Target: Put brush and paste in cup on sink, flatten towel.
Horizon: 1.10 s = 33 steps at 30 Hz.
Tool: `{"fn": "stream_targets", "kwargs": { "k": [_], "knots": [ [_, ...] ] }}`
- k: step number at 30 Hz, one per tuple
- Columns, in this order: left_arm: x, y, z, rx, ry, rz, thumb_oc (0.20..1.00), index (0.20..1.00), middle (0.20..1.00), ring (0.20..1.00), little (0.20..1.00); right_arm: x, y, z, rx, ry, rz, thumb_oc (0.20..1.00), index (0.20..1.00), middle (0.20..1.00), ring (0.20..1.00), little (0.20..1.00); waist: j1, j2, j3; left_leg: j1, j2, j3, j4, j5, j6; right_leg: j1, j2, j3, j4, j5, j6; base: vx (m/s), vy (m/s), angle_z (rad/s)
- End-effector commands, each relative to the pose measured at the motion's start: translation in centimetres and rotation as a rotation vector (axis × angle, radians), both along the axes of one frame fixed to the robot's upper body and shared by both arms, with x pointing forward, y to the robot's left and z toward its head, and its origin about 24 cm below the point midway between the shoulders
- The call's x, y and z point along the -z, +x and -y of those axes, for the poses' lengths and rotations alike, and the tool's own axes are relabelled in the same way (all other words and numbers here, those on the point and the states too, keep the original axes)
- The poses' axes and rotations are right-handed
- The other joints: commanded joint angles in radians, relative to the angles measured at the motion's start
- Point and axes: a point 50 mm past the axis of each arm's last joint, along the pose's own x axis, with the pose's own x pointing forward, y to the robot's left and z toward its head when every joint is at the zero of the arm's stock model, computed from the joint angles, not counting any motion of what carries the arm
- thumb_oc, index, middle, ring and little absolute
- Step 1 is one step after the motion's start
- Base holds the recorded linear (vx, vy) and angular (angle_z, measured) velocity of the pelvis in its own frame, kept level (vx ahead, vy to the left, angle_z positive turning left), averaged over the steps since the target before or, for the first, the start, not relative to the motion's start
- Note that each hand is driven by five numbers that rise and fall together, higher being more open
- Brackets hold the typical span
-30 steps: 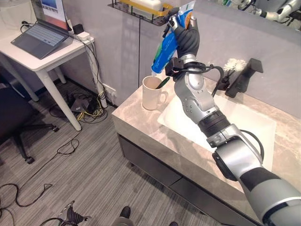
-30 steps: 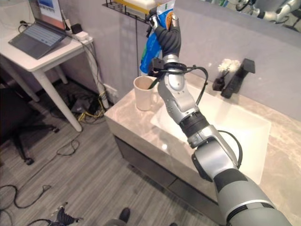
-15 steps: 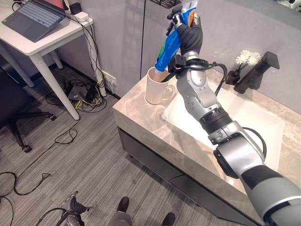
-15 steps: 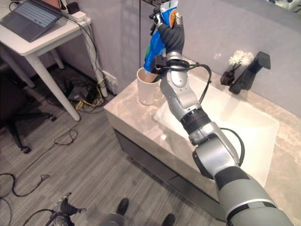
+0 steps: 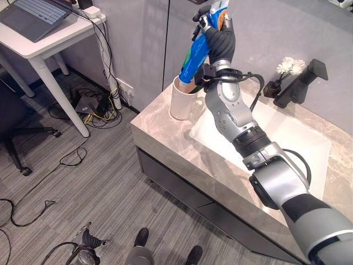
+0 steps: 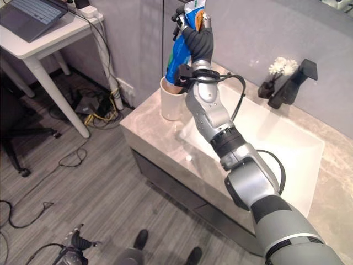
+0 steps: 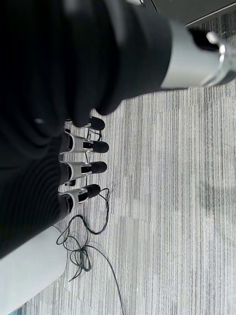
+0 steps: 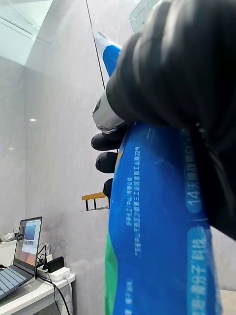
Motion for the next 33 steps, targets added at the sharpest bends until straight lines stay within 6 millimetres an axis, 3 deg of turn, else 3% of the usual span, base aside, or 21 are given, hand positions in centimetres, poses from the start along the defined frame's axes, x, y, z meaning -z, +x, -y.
{"fn": "stream_targets", "kwargs": {
  "k": [1,11,21,24,25,33],
  "knots": [
    [-0.5,-0.1,-1.4,-0.034,0.056,0.004,1.0,1.0,1.0,1.0,1.0,-5.3,-1.8,-0.3,0.008,-0.052,0.225,0.2,0.2,0.2,0.2,0.2,0.016,-0.014,0.021,-0.013,-0.055,-0.004,-0.017,0.0,0.056,0.15,-0.086,0.029,0.018,0.027,0.096,-0.02,0.002,-0.03],
    [-0.6,0.3,-1.1,-0.031,0.053,0.022,1.0,1.0,1.0,1.0,1.0,-3.7,-1.5,-1.1,-0.01,-0.063,0.181,0.2,0.2,0.2,0.2,0.2,0.016,-0.018,0.032,-0.019,-0.053,-0.001,-0.017,0.002,0.057,0.14,-0.083,0.037,0.019,0.022,0.092,-0.01,0.001,-0.01],
    [-0.3,0.5,-0.5,-0.016,0.037,0.018,1.0,1.0,1.0,1.0,1.0,-2.4,-0.9,-0.6,-0.002,-0.053,0.131,0.2,0.2,0.2,0.2,0.2,0.019,-0.018,0.035,-0.024,-0.056,-0.007,-0.017,0.002,0.06,0.138,-0.083,0.031,0.016,0.03,0.094,0.0,0.0,0.0],
    [-0.2,0.5,-0.4,-0.015,0.037,0.015,1.0,1.0,1.0,1.0,1.0,-2.2,-0.8,-0.5,0.0,-0.061,0.128,0.63,0.63,0.63,0.63,0.63,0.019,-0.017,0.036,-0.025,-0.057,-0.007,-0.017,0.002,0.061,0.138,-0.084,0.031,0.015,0.03,0.094,0.0,0.0,0.0],
    [-0.2,0.4,-0.4,-0.015,0.037,0.014,1.0,1.0,1.0,1.0,1.0,-2.2,-0.8,-0.4,0.007,-0.069,0.129,1.0,1.0,1.0,1.0,1.0,0.018,-0.017,0.035,-0.025,-0.057,-0.007,-0.017,0.002,0.061,0.139,-0.084,0.031,0.015,0.03,0.094,0.0,0.0,0.0],
    [-0.1,0.3,-0.2,-0.021,0.027,0.013,1.0,1.0,1.0,1.0,1.0,-2.1,-0.7,-0.3,0.038,-0.11,0.137,1.0,1.0,1.0,1.0,1.0,0.013,-0.012,0.032,-0.023,-0.056,0.0,-0.017,0.001,0.063,0.137,-0.084,0.037,0.012,0.032,0.094,0.0,0.0,0.0]
  ]
}}
